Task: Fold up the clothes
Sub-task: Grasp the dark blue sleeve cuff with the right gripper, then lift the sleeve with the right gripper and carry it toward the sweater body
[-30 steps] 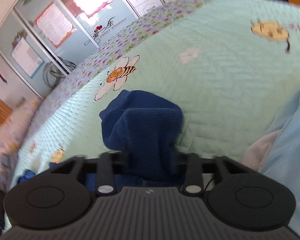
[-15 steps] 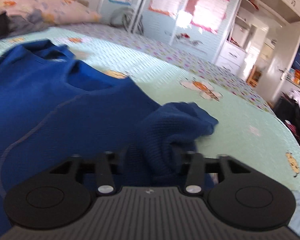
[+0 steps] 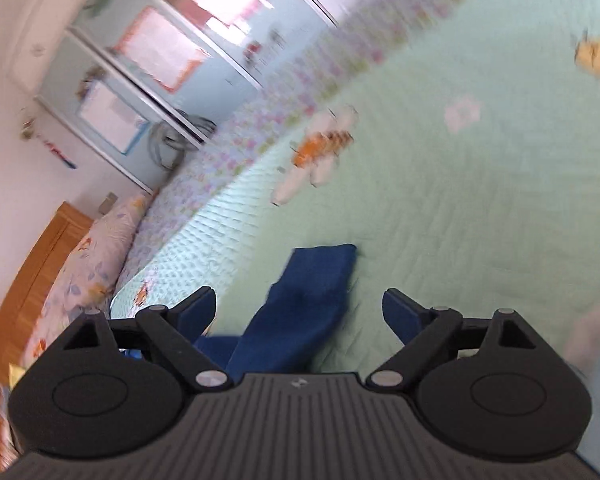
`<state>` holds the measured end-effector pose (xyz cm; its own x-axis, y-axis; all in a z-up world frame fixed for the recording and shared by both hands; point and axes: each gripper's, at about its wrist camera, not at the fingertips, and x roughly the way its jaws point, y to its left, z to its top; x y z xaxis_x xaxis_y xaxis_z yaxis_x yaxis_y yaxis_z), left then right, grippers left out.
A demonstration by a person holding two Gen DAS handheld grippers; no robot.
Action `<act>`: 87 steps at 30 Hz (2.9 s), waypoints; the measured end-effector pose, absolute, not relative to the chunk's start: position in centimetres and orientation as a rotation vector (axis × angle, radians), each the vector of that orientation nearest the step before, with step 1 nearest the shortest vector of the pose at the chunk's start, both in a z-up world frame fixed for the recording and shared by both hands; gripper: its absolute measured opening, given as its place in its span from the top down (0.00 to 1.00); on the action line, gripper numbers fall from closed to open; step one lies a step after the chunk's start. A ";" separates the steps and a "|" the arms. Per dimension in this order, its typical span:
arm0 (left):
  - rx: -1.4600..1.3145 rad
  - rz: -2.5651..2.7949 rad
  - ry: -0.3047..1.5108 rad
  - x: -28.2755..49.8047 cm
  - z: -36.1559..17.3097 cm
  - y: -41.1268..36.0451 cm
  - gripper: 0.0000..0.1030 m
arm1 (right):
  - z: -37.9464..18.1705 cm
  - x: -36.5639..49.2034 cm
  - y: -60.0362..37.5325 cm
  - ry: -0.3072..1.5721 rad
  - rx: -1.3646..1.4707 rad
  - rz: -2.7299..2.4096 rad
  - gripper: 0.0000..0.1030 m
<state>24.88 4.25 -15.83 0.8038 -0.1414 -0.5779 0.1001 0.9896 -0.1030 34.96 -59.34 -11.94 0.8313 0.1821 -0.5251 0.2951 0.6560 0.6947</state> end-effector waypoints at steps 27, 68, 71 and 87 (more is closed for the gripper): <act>-0.091 -0.131 0.619 24.8 -15.9 4.4 0.00 | -4.4 22.0 -59.3 0.224 0.702 -0.308 0.94; -0.076 -0.116 0.618 24.7 -15.9 4.1 0.00 | -17.0 27.2 -73.4 0.467 1.189 -0.188 0.55; -0.069 -0.112 0.619 24.7 -15.9 4.0 0.00 | -18.1 28.8 -74.8 0.477 1.211 -0.205 0.38; -0.070 -0.111 0.620 24.7 -15.8 3.9 0.00 | -18.1 33.1 -73.7 0.449 1.025 -0.220 0.85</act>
<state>24.69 3.92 -15.83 0.8084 -0.1248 -0.5753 0.0828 0.9917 -0.0988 33.05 -73.66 -18.06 0.8878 0.0311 -0.4591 0.3816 0.5079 0.7723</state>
